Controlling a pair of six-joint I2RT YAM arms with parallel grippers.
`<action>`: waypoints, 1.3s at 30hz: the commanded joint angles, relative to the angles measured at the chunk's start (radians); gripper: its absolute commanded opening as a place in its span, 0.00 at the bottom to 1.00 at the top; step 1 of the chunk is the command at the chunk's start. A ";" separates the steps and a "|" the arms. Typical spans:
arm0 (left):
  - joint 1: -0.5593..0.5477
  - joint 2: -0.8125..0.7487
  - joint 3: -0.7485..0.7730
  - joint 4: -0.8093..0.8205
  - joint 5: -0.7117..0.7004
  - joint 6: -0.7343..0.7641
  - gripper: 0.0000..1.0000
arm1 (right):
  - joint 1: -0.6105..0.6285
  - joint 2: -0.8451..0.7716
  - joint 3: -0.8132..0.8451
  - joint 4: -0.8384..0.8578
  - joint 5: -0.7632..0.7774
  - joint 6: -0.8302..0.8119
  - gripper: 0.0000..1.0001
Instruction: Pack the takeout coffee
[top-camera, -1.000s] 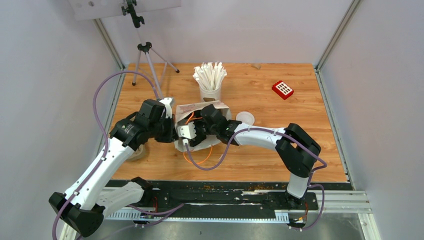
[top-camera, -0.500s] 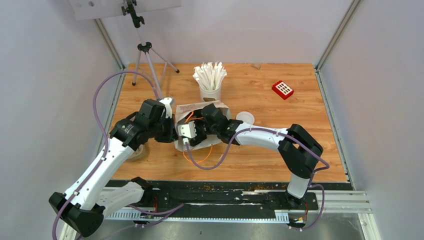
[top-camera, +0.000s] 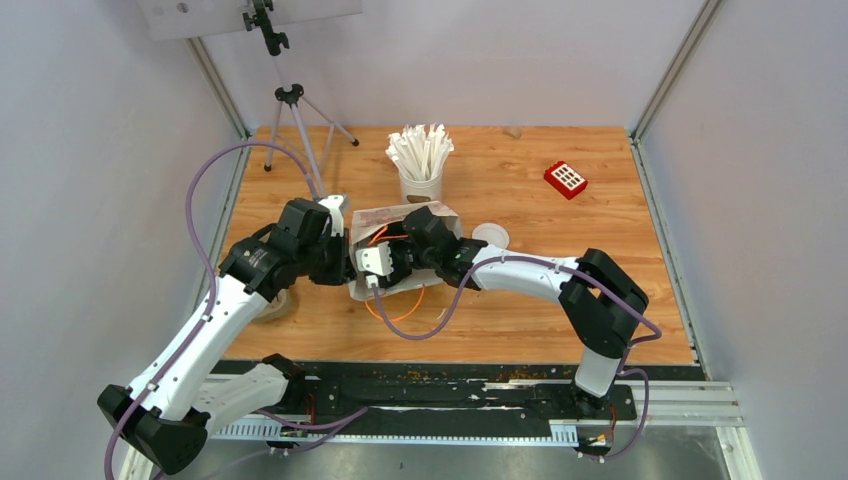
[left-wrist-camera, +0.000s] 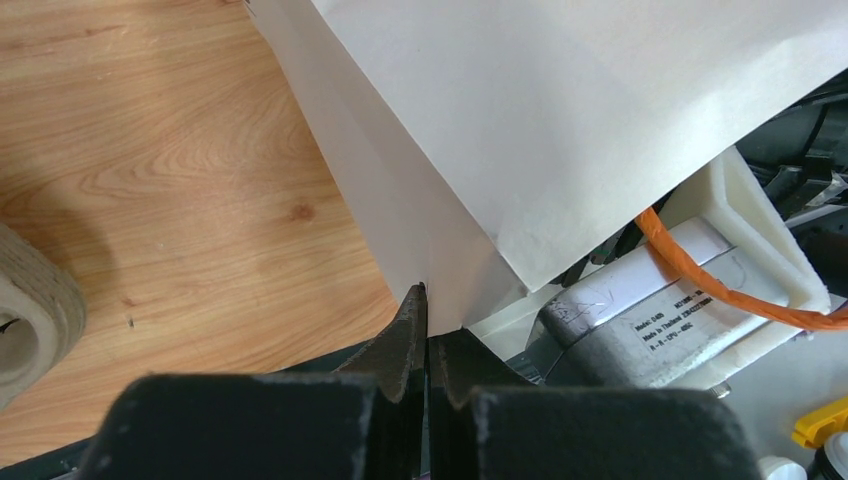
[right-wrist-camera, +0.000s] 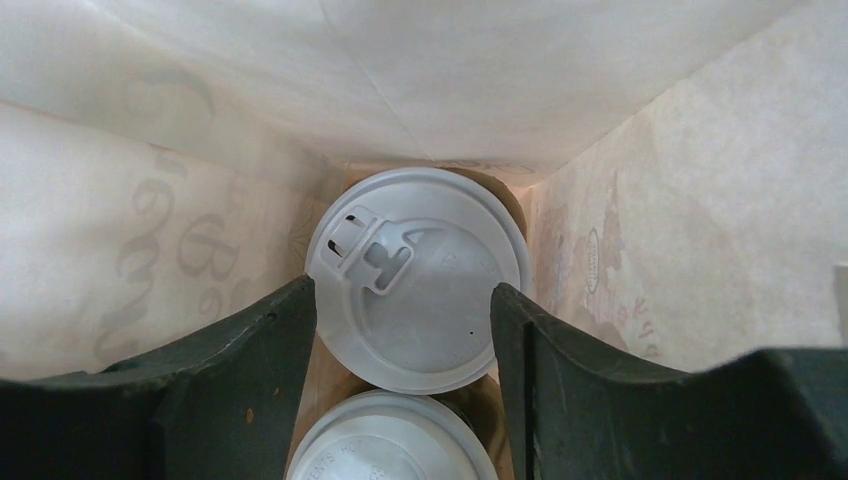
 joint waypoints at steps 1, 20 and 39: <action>0.007 -0.014 0.004 0.012 -0.004 -0.002 0.00 | -0.001 -0.034 0.040 0.027 -0.049 0.025 0.62; 0.007 -0.012 0.011 0.021 0.014 -0.010 0.00 | 0.001 0.043 0.094 0.052 -0.092 0.071 0.38; 0.007 -0.011 0.001 0.039 0.050 -0.021 0.00 | 0.001 0.108 0.079 0.109 -0.034 0.087 0.33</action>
